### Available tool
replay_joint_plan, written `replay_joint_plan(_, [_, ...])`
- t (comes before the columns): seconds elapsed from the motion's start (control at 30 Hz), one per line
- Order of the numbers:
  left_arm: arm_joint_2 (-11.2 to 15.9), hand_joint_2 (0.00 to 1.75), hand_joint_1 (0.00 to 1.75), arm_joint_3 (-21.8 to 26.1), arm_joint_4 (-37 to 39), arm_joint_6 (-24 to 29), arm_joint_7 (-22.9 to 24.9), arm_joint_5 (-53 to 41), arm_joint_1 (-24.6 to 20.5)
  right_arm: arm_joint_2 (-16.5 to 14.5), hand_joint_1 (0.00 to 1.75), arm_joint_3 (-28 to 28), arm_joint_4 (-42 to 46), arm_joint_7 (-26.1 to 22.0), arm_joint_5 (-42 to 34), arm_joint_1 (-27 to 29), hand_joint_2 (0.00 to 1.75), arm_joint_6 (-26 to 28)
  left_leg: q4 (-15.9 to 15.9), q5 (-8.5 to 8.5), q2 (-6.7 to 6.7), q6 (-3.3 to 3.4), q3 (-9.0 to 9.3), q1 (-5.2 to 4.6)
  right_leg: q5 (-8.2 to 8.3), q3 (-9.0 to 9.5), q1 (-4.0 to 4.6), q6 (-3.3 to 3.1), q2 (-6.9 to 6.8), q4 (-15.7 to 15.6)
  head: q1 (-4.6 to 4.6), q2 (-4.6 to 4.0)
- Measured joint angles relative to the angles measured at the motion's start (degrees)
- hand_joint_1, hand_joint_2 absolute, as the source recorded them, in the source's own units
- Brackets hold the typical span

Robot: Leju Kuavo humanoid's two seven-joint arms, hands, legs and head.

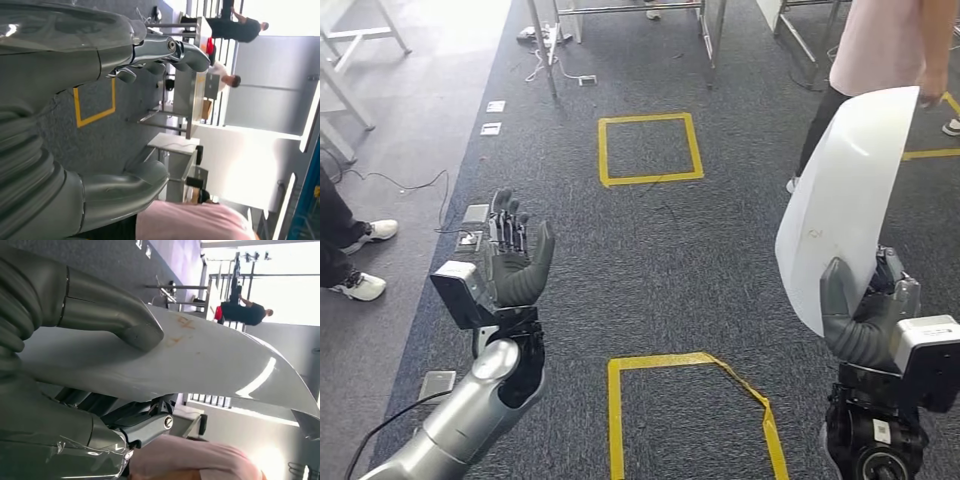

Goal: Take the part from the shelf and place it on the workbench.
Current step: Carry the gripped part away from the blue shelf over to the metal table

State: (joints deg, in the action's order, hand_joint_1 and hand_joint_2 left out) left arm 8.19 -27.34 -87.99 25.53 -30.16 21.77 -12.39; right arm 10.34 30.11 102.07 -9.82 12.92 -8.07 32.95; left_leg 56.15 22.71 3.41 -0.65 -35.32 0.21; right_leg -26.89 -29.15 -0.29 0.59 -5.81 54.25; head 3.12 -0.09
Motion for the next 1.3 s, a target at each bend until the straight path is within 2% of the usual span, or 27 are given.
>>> replay_joint_plan(0.03, [0.01,1.75,0.00,0.00,0.01,0.03,-0.05,0.05,0.00,0.00,1.75,0.02,-0.03,-0.01,-0.08,-0.14,1.75,0.03,-1.43,-0.19,0.49,0.41,0.67,-0.25,-0.16,0.09,0.23,0.25,-0.56,0.02,-0.05,0.00])
replay_joint_plan(0.1, [0.07,1.75,0.00,0.00,0.01,0.10,-0.10,0.08,0.10,0.00,1.75,0.09,-0.08,-0.01,-0.15,-0.31,1.75,0.05,-1.79,-0.19,-0.91,1.08,0.59,-0.33,-0.45,0.37,0.36,0.77,-1.68,-0.03,-0.34,0.00])
replay_joint_plan(0.13, [0.11,1.75,0.00,0.00,0.01,0.12,-0.12,0.08,0.17,0.01,1.75,0.14,-0.10,0.01,-0.15,-0.39,1.75,0.06,-1.94,-0.25,-1.61,1.34,0.66,-0.20,-0.88,0.38,0.24,1.10,-1.27,0.24,-0.40,0.00])
replay_joint_plan(0.2, [0.15,1.75,0.00,0.00,0.01,0.12,-0.19,0.14,0.17,0.04,1.75,0.25,-0.13,0.10,-0.13,-0.54,1.75,0.12,-2.27,-0.46,-2.95,1.96,0.88,0.22,-3.36,-1.09,-0.08,1.66,1.75,3.89,-0.72,0.00])
replay_joint_plan(0.23, [0.11,1.75,0.00,-0.01,0.03,0.05,-0.25,0.22,0.18,0.09,1.75,0.32,-0.16,0.22,-0.11,-0.55,1.75,0.20,-2.31,-0.51,-3.58,2.16,0.90,0.31,-5.29,-2.81,-0.22,1.85,3.69,7.65,-0.94,0.00])
replay_joint_plan(0.27, [0.07,1.75,0.00,-0.02,0.08,-0.03,-0.32,0.33,0.20,0.15,1.75,0.38,-0.23,0.36,-0.08,-0.48,1.75,0.28,-2.30,-0.53,-4.28,2.32,0.88,0.34,-7.17,-4.86,-0.25,1.99,4.87,12.05,-1.14,0.00])
replay_joint_plan(0.3, [0.03,1.75,0.00,-0.03,0.16,-0.12,-0.42,0.44,0.27,0.21,1.75,0.43,-0.32,0.53,-0.03,-0.34,1.75,0.38,-2.27,-0.53,-5.05,2.38,0.88,0.34,-8.35,-6.69,-0.25,2.11,5.34,15.75,-1.25,0.00])
replay_joint_plan(0.33, [0.00,1.75,0.00,-0.04,0.28,-0.21,-0.55,0.56,0.34,0.26,1.75,0.47,-0.40,0.65,0.06,-0.20,1.75,0.46,-2.23,-0.53,-5.86,2.39,0.88,0.35,-8.53,-7.83,-0.27,2.20,5.51,17.78,-1.29,0.00])
replay_joint_plan(0.37, [-0.03,1.75,0.00,-0.04,0.39,-0.26,-0.68,0.67,0.37,0.27,1.75,0.49,-0.47,0.74,0.15,-0.11,1.75,0.52,-2.14,-0.52,-6.74,2.38,0.89,0.38,-7.43,-7.84,-0.31,2.20,5.60,17.33,-1.31,0.00])
replay_joint_plan(0.4, [-0.06,1.75,0.00,-0.04,0.47,-0.30,-0.80,0.75,0.39,0.28,1.75,0.49,-0.50,0.80,0.23,-0.07,1.75,0.56,-2.01,-0.50,-7.63,2.35,0.91,0.43,-5.37,-6.80,-0.38,2.15,5.85,14.59,-1.32,0.00])
replay_joint_plan(0.43, [-0.10,1.75,0.00,-0.04,0.51,-0.34,-0.88,0.81,0.39,0.33,1.75,0.49,-0.51,0.86,0.28,-0.07,1.75,0.58,-1.84,-0.46,-8.49,2.26,0.88,0.51,-2.93,-5.09,-0.53,2.05,6.88,10.32,-1.38,0.00])
replay_joint_plan(0.47, [-0.14,1.75,0.00,-0.04,0.53,-0.39,-0.91,0.86,0.36,0.39,1.75,0.50,-0.52,0.97,0.31,-0.07,1.75,0.57,-1.61,-0.45,-9.31,2.07,0.70,0.52,-1.15,-3.40,-0.74,1.89,8.68,6.23,-1.46,0.00])
replay_joint_plan(0.53, [-0.17,1.75,0.00,-0.05,0.54,-0.50,-0.90,0.94,0.30,0.51,1.75,0.56,-0.56,1.22,0.31,-0.11,1.75,0.56,-1.26,-0.69,-10.82,1.38,-0.07,0.71,0.15,-1.37,-1.00,1.57,11.60,1.49,-1.58,0.00])
replay_joint_plan(0.57, [-0.17,1.75,0.00,-0.06,0.55,-0.55,-0.86,0.98,0.31,0.54,1.75,0.63,-0.58,1.36,0.28,-0.12,1.75,0.55,-1.27,-0.97,-11.53,0.92,-0.45,0.86,-0.04,-1.18,-0.96,1.36,11.95,1.14,-1.61,0.00])
replay_joint_plan(0.6, [-0.16,1.75,0.00,-0.07,0.54,-0.59,-0.78,0.97,0.34,0.54,1.75,0.69,-0.58,1.47,0.25,-0.20,1.75,0.55,-1.41,-1.28,-12.23,0.46,-0.71,0.96,0.07,-1.02,-0.94,1.07,11.32,0.90,-1.58,0.00])
replay_joint_plan(0.63, [-0.12,1.75,0.00,-0.07,0.54,-0.60,-0.65,0.92,0.43,0.54,1.75,0.76,-0.59,1.60,0.19,-0.30,1.75,0.55,-1.43,-1.36,-11.98,0.11,-0.84,0.97,0.30,-0.91,-1.00,0.73,10.62,0.67,-1.56,0.00])
replay_joint_plan(0.67, [-0.08,1.75,0.00,-0.07,0.54,-0.60,-0.50,0.81,0.44,0.53,1.75,0.81,-0.59,1.69,0.14,-0.42,1.75,0.55,-0.72,-0.87,-10.61,-0.22,-1.23,0.82,0.52,-0.71,-1.11,0.37,9.90,0.33,-1.40,0.00])
replay_joint_plan(0.73, [-0.03,1.75,0.00,-0.08,0.54,-0.59,-0.15,0.62,0.32,0.52,1.75,0.86,-0.60,1.82,0.08,-0.59,1.75,0.56,3.79,1.81,-6.44,-0.75,-3.40,0.59,0.85,-0.40,-1.20,-0.11,8.55,-0.20,-0.99,0.00])
replay_joint_plan(0.77, [-0.05,1.75,0.00,-0.09,0.54,-0.59,-0.02,0.57,0.27,0.52,1.75,0.86,-0.61,1.90,0.07,-0.58,1.75,0.57,7.94,3.83,-4.83,-1.05,-5.41,0.59,0.88,-0.43,-1.14,-0.22,7.92,-0.25,-0.79,0.00])
replay_joint_plan(0.8, [-0.07,1.75,0.00,-0.10,0.56,-0.59,0.14,0.56,0.29,0.52,1.75,0.88,-0.65,1.96,0.07,-0.57,1.75,0.57,11.94,5.43,-4.18,-1.30,-7.32,0.69,0.87,-0.48,-1.10,-0.26,7.31,-0.25,-0.73,0.00])
replay_joint_plan(0.87, [-0.08,1.75,0.00,-0.11,0.64,-0.61,0.50,0.56,0.39,0.52,1.75,0.97,-0.79,2.09,0.15,-0.54,1.75,0.52,15.45,6.05,-3.79,-1.59,-8.78,0.88,0.84,-0.56,-1.14,-0.27,6.27,-0.24,-0.59,0.00])
replay_joint_plan(0.9, [-0.08,1.75,0.00,-0.11,0.67,-0.63,0.77,0.56,0.39,0.52,1.75,1.04,-0.86,2.16,0.20,-0.55,1.75,0.46,13.33,4.75,-3.76,-1.60,-7.49,0.97,0.80,-0.53,-1.17,-0.21,5.91,-0.23,-0.48,0.00])
replay_joint_plan(0.97, [-0.08,1.75,0.00,-0.11,0.69,-0.69,1.28,0.46,0.37,0.52,1.75,1.16,-0.92,2.35,0.32,-0.59,1.75,0.26,4.93,1.51,-3.54,-1.38,-2.63,1.04,0.62,-0.43,-1.10,0.12,5.45,-0.18,-0.26,0.00])
replay_joint_plan(1.03, [-0.11,1.75,0.00,-0.12,0.69,-0.68,1.54,0.18,0.44,0.52,1.75,1.28,-0.92,2.77,0.52,-0.73,1.75,-0.05,-0.71,0.14,-3.41,-0.67,0.47,0.86,0.42,-0.45,-0.81,0.68,5.26,-0.08,-0.27,0.00])
replay_joint_plan(1.1, [-0.17,1.75,0.00,-0.13,0.69,-0.55,1.55,0.00,0.73,0.52,1.75,1.43,-0.92,3.25,0.78,-0.89,1.75,-0.40,-1.63,0.16,-3.48,-0.10,0.88,0.76,0.12,-0.49,-0.58,0.48,5.29,0.10,-0.55,0.00])
replay_joint_plan(1.2, [-0.28,1.75,0.00,-0.14,0.69,-0.27,1.41,0.00,1.06,0.52,1.75,1.71,-0.92,3.64,0.96,-1.00,1.75,-0.67,-1.69,0.27,-3.62,0.13,0.98,0.69,0.10,-0.23,-0.63,-0.29,5.31,-0.08,-0.93,0.00])
replay_joint_plan(1.3, [-0.35,1.75,0.00,-0.13,0.69,-0.21,1.13,0.14,1.34,0.52,1.75,2.01,-0.92,3.94,1.11,-1.14,1.75,-1.08,-1.66,0.40,-3.68,0.55,0.99,0.58,0.29,0.07,-0.67,-0.01,5.28,-0.60,-1.19,0.00])
